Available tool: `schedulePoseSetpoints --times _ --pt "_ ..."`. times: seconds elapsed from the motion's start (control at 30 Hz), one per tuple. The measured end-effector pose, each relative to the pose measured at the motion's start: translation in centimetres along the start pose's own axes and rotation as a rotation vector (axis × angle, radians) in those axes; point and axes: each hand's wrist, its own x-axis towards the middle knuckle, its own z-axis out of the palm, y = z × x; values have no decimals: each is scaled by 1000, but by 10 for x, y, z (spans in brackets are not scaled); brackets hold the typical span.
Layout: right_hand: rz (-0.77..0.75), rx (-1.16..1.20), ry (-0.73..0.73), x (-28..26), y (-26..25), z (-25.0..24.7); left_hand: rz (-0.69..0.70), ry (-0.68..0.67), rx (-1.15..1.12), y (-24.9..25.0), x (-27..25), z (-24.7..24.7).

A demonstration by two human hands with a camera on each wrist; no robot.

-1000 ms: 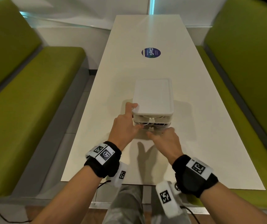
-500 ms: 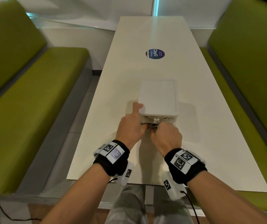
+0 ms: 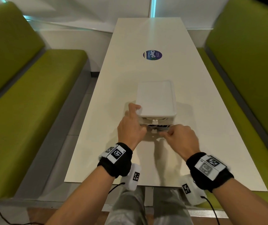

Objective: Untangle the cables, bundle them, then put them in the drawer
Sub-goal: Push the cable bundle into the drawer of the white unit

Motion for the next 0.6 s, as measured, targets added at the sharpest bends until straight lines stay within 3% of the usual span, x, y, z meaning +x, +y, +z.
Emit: schedulePoseSetpoints --times 0.13,0.3,0.6 --pt "39 172 36 10 14 -11 -4 -8 -61 -5 2 -1" --pt "-43 348 -12 23 5 -8 -97 -220 -135 -18 16 -5" --pt "-23 359 62 38 10 -1 -105 -111 20 -26 25 9"
